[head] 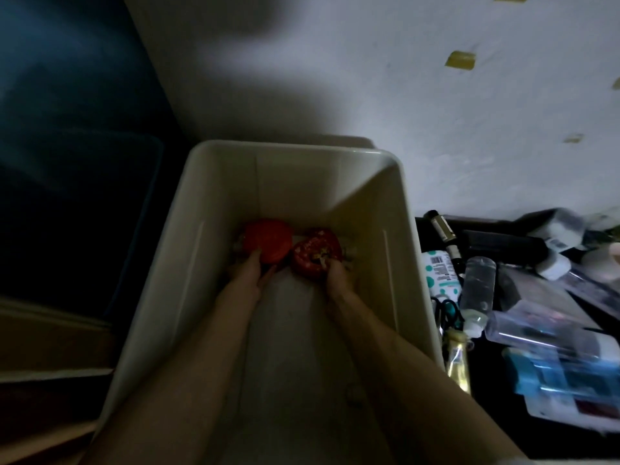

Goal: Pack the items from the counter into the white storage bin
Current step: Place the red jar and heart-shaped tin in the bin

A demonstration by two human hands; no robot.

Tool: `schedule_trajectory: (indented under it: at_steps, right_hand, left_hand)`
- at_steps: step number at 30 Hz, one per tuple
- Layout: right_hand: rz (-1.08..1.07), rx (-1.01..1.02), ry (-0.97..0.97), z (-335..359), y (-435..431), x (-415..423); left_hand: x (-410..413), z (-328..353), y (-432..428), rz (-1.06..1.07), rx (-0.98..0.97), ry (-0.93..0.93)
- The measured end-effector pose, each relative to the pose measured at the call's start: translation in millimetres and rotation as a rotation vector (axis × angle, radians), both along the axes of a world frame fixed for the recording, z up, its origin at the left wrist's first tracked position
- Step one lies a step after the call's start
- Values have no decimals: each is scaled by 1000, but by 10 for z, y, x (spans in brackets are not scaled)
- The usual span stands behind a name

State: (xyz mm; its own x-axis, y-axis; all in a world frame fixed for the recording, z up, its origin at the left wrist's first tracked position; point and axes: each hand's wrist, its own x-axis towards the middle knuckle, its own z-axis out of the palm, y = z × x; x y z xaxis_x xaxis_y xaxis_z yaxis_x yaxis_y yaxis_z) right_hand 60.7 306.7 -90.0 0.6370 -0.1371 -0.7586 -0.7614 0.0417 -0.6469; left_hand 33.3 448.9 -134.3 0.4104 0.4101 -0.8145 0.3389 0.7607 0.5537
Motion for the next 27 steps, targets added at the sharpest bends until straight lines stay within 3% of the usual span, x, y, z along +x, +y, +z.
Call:
schedule_trajectory:
  at_steps: [12,18,27]
  right_hand:
    - [6,94,-73,659,13,3]
    - [119,151,-101,973,-65,-51]
    - [244,382,-211,1637,-354,-7]
  left_hand:
    - [79,414,-68,-80,247,33]
    - [34,723,-250,-118,399,9]
    - [75,1674,-814,-153,512,-67]
